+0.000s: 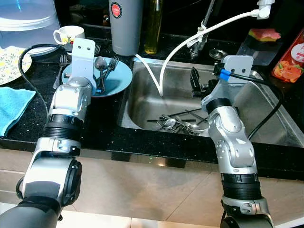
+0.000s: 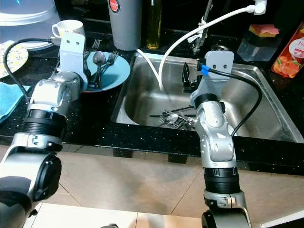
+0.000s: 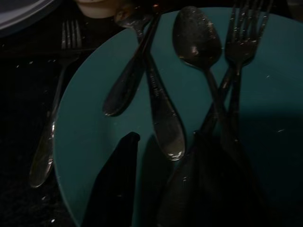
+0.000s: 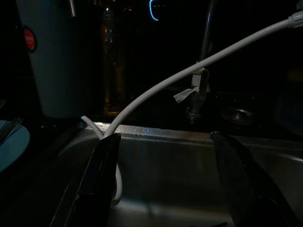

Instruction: Kitchen organization

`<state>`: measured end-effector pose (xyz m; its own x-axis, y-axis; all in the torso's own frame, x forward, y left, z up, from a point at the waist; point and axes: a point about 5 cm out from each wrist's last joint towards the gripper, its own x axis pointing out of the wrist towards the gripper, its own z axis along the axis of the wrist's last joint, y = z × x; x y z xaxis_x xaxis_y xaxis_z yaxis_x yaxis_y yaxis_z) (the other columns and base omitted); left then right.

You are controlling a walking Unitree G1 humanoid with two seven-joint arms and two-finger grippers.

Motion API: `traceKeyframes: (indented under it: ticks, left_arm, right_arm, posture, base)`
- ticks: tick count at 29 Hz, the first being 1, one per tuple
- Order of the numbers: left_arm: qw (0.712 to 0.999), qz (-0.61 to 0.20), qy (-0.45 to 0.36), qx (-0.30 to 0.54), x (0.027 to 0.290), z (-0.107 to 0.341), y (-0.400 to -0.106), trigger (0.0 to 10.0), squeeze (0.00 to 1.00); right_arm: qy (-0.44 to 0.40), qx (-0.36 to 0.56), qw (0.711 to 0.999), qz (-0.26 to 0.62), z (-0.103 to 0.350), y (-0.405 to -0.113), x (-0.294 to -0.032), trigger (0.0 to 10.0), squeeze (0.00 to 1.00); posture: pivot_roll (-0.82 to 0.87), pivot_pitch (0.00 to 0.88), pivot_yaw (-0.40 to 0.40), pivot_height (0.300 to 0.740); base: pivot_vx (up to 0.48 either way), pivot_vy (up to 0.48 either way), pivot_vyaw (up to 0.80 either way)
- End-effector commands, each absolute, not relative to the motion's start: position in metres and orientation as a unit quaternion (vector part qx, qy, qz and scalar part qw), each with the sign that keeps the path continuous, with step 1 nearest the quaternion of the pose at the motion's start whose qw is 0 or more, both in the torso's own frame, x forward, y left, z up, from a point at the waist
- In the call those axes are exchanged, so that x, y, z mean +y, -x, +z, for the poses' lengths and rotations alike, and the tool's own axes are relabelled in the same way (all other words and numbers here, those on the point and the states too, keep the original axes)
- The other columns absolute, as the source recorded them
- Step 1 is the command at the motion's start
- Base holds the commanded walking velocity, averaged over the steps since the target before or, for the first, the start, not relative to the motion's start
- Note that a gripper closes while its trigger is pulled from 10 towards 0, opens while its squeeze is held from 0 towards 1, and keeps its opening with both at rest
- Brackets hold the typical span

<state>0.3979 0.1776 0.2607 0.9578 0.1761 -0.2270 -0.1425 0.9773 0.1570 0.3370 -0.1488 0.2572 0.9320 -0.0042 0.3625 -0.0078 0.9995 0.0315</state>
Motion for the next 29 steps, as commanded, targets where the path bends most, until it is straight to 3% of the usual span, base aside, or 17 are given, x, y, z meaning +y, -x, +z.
traceKeyframes:
  ticks: [1,9,10,12,20,29]
  left_arm:
    - [0.985,0.073,-0.064,0.14,0.176,0.255,-0.398,10.0,0.0]
    - [0.986,0.07,-0.062,0.142,0.175,0.255,-0.4,10.0,0.0]
    - [0.987,0.073,-0.061,0.132,0.175,0.258,-0.4,9.5,0.0]
    - [0.99,0.07,-0.051,0.113,0.171,0.268,-0.401,10.0,0.0]
    - [0.993,0.062,-0.052,0.08,0.158,0.283,-0.405,10.0,0.0]
    - [0.986,0.058,-0.029,0.153,0.154,0.245,-0.411,10.0,0.0]
  right_arm:
    - [-0.018,-0.182,0.983,-0.004,0.253,-0.337,-0.151,10.0,0.0]
    - [-0.018,-0.183,0.983,-0.003,0.253,-0.337,-0.15,10.0,0.0]
    - [-0.018,-0.184,0.983,-0.003,0.253,-0.337,-0.15,10.0,0.0]
    - [-0.018,-0.185,0.983,-0.004,0.254,-0.337,-0.151,10.0,0.0]
    - [-0.019,-0.186,0.982,-0.002,0.254,-0.338,-0.149,10.0,0.0]
    - [-0.018,-0.184,0.983,0.001,0.255,-0.339,-0.148,10.0,0.0]
  posture:
    - [0.25,0.02,-0.005,0.74]
    - [0.25,0.017,-0.004,0.74]
    - [0.25,0.017,-0.003,0.74]
    - [0.25,0.017,-0.004,0.74]
    - [0.25,0.022,-0.009,0.74]
    - [0.24,0.04,-0.016,0.74]
  base:
    - [0.0,0.0,0.0]
    - [0.0,0.0,0.0]
    - [0.0,0.0,0.0]
    - [0.0,0.0,0.0]
    - [0.0,0.0,0.0]
    - [0.0,0.0,0.0]
